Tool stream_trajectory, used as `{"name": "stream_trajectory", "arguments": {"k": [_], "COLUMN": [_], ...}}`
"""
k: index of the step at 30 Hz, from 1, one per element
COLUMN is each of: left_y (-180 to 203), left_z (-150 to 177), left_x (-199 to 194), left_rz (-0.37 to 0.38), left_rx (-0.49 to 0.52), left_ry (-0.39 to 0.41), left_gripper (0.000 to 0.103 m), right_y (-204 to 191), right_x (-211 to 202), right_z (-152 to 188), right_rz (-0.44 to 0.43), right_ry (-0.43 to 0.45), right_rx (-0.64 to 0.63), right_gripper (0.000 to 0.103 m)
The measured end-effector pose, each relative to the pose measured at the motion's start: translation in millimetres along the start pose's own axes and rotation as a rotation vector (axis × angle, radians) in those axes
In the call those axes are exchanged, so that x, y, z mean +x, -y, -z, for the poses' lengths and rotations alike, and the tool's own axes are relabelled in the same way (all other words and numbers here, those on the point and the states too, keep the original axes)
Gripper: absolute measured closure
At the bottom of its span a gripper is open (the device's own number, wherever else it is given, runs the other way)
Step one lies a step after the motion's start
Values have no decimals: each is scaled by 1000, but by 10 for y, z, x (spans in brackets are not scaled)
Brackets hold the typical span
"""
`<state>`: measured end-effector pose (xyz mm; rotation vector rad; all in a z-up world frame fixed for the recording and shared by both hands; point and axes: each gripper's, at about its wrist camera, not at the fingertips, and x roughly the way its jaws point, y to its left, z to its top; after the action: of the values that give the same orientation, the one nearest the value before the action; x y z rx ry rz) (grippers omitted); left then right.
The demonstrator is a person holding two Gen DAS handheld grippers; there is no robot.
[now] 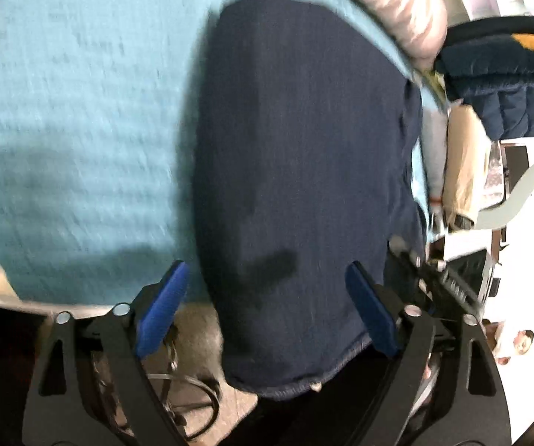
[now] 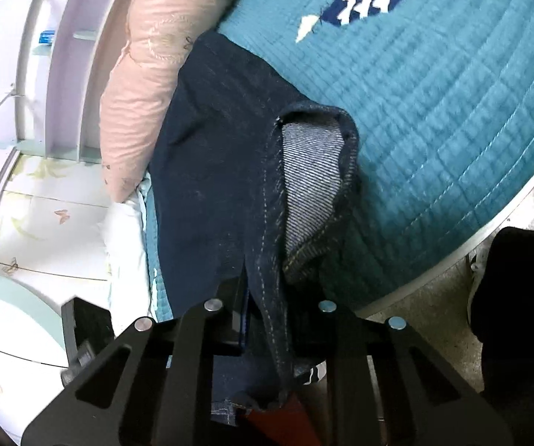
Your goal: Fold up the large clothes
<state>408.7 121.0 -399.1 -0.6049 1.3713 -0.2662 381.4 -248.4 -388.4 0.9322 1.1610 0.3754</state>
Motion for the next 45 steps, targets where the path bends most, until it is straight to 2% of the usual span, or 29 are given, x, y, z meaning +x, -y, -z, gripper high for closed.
{"name": "stream_trajectory", "arguments": {"k": [8, 14, 16, 19, 22, 25, 28, 33, 36, 39, 43, 45], "left_y": [140, 398, 515, 605, 545, 490, 492, 343, 376, 472, 487, 502], "left_z": [-891, -1526, -1658, -1795, -1983, -2053, -2075, -2029, -1961, -1842, -1772, -1727], "left_x": [170, 333, 420, 641, 727, 732, 719, 797, 774, 682, 508, 445], "left_rz": [-90, -192, -216, -288, -260, -235, -257, -200, -214, -238, -207, -202], "left_rx": [48, 176, 268, 398, 392, 423, 426, 368, 390, 452, 436, 443], "left_ry": [26, 18, -37, -167, -214, -244, -246, -185, -127, -46, 22, 48], "left_gripper": [14, 14, 13, 8, 4, 4, 4, 3, 4, 13, 31, 36], "right_y": [70, 50, 100, 118, 111, 108, 138, 138, 108, 52, -25, -85], "right_x": [118, 163, 152, 184, 223, 271, 264, 278, 300, 309, 303, 295], "right_z": [3, -9, -29, -54, -83, -105, -138, -167, -172, -157, -137, -121], "right_rz": [34, 43, 43, 49, 54, 51, 56, 55, 69, 85, 94, 108], "right_ry": [-29, -45, -52, -59, -67, -75, -82, -84, -81, -72, -57, -48], "right_rx": [26, 37, 45, 51, 57, 76, 76, 70, 56, 40, 10, -22], "right_gripper": [87, 86, 86, 85, 84, 83, 83, 83, 83, 83, 83, 84]}}
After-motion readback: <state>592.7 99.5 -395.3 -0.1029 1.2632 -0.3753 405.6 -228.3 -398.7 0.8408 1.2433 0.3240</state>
